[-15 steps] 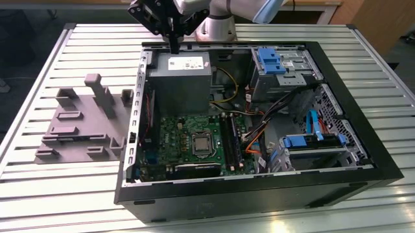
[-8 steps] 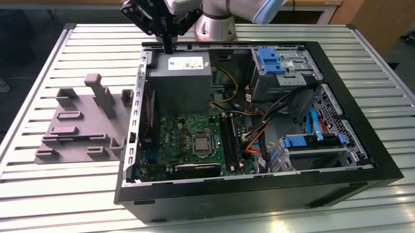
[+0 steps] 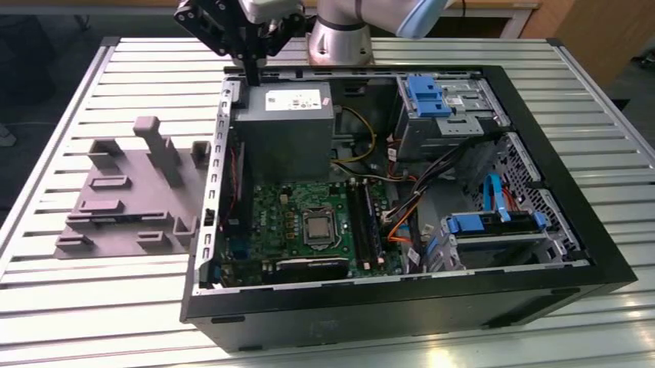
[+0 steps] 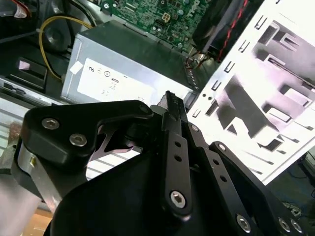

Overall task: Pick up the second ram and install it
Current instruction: 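Reach for the second ram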

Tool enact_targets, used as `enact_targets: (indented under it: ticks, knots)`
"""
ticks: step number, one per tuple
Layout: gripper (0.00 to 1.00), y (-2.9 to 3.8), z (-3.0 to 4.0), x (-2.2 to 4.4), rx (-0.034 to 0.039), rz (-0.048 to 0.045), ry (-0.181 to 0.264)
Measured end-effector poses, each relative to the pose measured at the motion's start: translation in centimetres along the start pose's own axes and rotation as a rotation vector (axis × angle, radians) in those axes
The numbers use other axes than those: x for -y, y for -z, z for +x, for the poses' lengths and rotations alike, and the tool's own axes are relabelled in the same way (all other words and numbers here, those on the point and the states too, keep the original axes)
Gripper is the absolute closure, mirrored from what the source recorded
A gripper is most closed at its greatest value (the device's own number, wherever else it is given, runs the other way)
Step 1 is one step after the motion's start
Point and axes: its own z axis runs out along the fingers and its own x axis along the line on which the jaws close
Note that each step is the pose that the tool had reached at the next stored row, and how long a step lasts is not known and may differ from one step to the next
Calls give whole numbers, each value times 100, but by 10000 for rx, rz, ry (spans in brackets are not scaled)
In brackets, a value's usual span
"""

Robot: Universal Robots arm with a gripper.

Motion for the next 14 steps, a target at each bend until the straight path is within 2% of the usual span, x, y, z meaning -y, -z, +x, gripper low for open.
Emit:
enact_targets:
  ticks: [14]
  knots:
    - [89,9,374,28,51,-4,2]
